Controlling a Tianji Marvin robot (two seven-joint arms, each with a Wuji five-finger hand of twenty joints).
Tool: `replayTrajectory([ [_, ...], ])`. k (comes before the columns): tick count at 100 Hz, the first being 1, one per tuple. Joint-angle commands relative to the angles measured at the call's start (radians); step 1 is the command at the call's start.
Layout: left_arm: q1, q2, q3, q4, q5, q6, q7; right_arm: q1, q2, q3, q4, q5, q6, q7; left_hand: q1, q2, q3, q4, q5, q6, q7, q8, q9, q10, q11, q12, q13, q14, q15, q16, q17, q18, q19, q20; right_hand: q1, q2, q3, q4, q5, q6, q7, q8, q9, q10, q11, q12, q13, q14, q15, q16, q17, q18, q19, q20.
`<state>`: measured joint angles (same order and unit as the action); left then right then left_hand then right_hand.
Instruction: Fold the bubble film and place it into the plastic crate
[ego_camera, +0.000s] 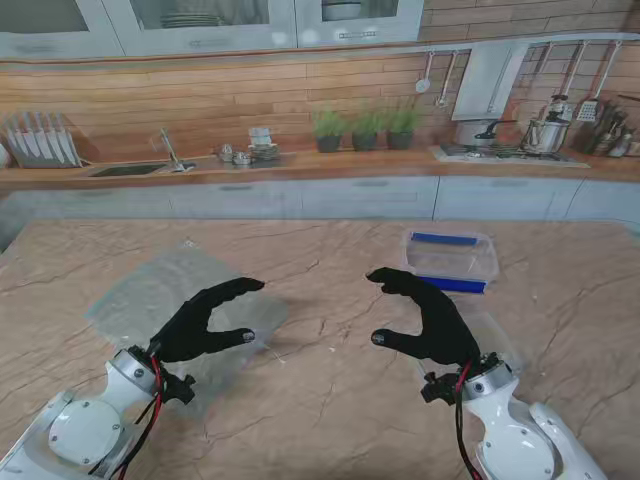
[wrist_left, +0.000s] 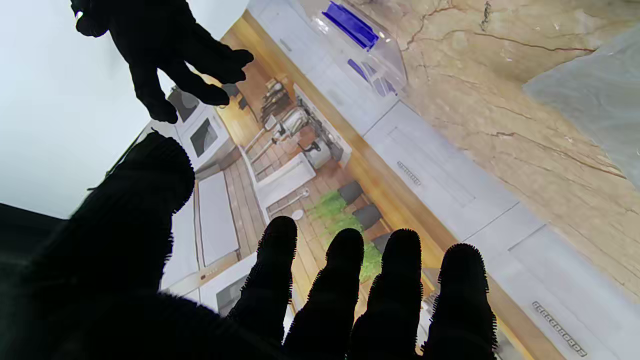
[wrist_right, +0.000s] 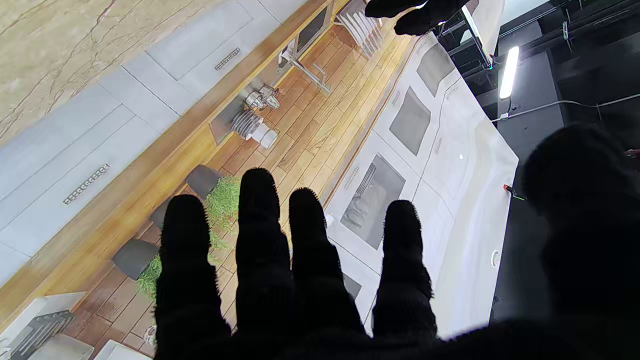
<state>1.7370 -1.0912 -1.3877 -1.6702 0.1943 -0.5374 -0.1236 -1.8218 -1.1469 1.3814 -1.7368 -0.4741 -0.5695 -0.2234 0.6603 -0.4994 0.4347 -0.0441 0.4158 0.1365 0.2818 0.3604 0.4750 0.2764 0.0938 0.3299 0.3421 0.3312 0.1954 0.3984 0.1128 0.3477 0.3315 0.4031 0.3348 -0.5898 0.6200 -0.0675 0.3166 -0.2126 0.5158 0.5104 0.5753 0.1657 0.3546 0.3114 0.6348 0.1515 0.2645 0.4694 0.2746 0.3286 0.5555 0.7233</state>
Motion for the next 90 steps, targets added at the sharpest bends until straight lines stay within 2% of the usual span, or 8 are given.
replayTrajectory([
  [1, 0.004, -0.001, 0.003, -0.005, 0.001, 0.007, -0.003, -0.007, -0.005, -0.002, -0.01, -0.001, 0.006, -0.004, -0.034, -0.03, 0.007, -0.019, 0.003, -0.013, -0.013, -0.014, 0.012, 0.004, -0.008, -0.023, 0.015, 0.002, -0.006, -0.004, 0.009, 0.004, -0.025, 0.017, -0.037, -0.039, 0.023, -0.001, -0.02, -0.02, -0.008, -0.011, -0.005, -0.021, -0.022, 0.012, 0.003, -0.022, -0.002, 0.011, -0.016, -0.02, 0.029, 0.008],
  [26, 0.018, -0.001, -0.006, -0.021, 0.022, 0.02, 0.003, -0.005, -0.004, -0.003, -0.007, 0.005, 0.005, 0.005, -0.008, -0.004, -0.002, -0.017, 0.006, -0.012, -0.014, -0.015, 0.012, 0.001, -0.01, -0.023, 0.012, -0.001, -0.006, -0.005, 0.018, 0.001, -0.047, 0.021, -0.037, -0.029, 0.024, 0.0, -0.014, -0.017, -0.009, -0.016, -0.004, -0.022, -0.023, 0.013, 0.002, -0.022, 0.0, 0.014, -0.015, -0.021, 0.03, 0.008],
  [29, 0.02, -0.003, -0.006, -0.022, 0.035, 0.019, 0.014, -0.005, -0.004, -0.002, -0.007, 0.004, 0.003, 0.004, 0.024, 0.017, -0.047, -0.016, 0.003, -0.016, -0.008, -0.008, 0.011, -0.004, -0.007, -0.018, 0.009, -0.008, -0.004, -0.003, 0.024, 0.002, -0.061, 0.036, -0.037, -0.03, 0.024, 0.0, -0.014, -0.016, -0.009, -0.016, -0.003, -0.02, -0.023, 0.013, 0.003, -0.022, 0.001, 0.014, -0.016, -0.02, 0.03, 0.008],
  [43, 0.019, -0.019, 0.004, -0.023, 0.107, 0.03, 0.103, -0.009, -0.005, 0.001, -0.007, -0.003, 0.003, -0.004, 0.046, 0.05, -0.077, -0.005, -0.001, -0.032, 0.0, 0.004, 0.006, -0.023, 0.0, -0.01, -0.009, -0.038, -0.011, -0.003, 0.008, 0.019, -0.04, 0.08, -0.037, -0.029, 0.022, 0.001, -0.013, -0.017, -0.01, -0.018, -0.003, -0.02, -0.024, 0.013, 0.002, -0.02, 0.0, 0.014, -0.016, -0.02, 0.029, 0.008],
  [62, 0.001, -0.027, 0.001, -0.013, 0.286, 0.084, 0.196, -0.018, -0.007, 0.007, -0.011, -0.028, 0.011, -0.027, 0.043, 0.056, -0.098, -0.002, -0.048, -0.002, -0.023, -0.004, -0.013, -0.013, 0.001, -0.007, -0.029, -0.034, -0.02, -0.005, -0.006, 0.011, -0.041, 0.095, -0.038, -0.025, 0.021, 0.001, -0.009, -0.016, -0.01, -0.02, -0.002, -0.02, -0.025, 0.013, 0.003, -0.02, 0.0, 0.014, -0.016, -0.02, 0.029, 0.008],
  [75, -0.014, -0.006, -0.035, -0.024, 0.396, 0.147, 0.145, -0.019, -0.008, 0.009, -0.011, -0.038, 0.016, -0.034, 0.057, 0.072, -0.115, 0.001, -0.06, 0.0, -0.025, -0.012, -0.041, -0.015, -0.005, -0.01, -0.058, -0.036, -0.032, -0.015, -0.009, -0.02, -0.087, 0.078, -0.039, -0.023, 0.021, 0.001, -0.008, -0.015, -0.012, -0.021, 0.0, -0.019, -0.026, 0.012, 0.002, -0.02, 0.0, 0.014, -0.017, -0.02, 0.029, 0.008],
  [84, -0.031, 0.011, -0.061, -0.034, 0.467, 0.215, 0.077, -0.018, -0.007, 0.009, -0.012, -0.043, 0.027, -0.034, 0.062, 0.098, -0.139, 0.001, -0.078, 0.004, -0.03, -0.017, -0.069, -0.015, -0.013, -0.016, -0.089, -0.039, -0.044, -0.027, -0.008, -0.041, -0.126, 0.064, -0.04, -0.02, 0.02, 0.001, -0.008, -0.016, -0.013, -0.023, -0.001, -0.018, -0.027, 0.012, 0.002, -0.02, -0.001, 0.014, -0.018, -0.022, 0.028, 0.008],
  [90, -0.048, 0.019, -0.068, -0.032, 0.506, 0.273, 0.044, -0.016, -0.007, 0.009, -0.011, -0.048, 0.033, -0.037, 0.077, 0.122, -0.189, 0.005, -0.095, 0.01, -0.033, -0.017, -0.092, -0.011, -0.013, -0.016, -0.115, -0.038, -0.047, -0.035, -0.012, -0.053, -0.158, 0.065, -0.041, -0.018, 0.02, 0.002, -0.006, -0.016, -0.013, -0.023, -0.001, -0.019, -0.028, 0.012, 0.002, -0.018, -0.001, 0.015, -0.018, -0.021, 0.028, 0.008],
])
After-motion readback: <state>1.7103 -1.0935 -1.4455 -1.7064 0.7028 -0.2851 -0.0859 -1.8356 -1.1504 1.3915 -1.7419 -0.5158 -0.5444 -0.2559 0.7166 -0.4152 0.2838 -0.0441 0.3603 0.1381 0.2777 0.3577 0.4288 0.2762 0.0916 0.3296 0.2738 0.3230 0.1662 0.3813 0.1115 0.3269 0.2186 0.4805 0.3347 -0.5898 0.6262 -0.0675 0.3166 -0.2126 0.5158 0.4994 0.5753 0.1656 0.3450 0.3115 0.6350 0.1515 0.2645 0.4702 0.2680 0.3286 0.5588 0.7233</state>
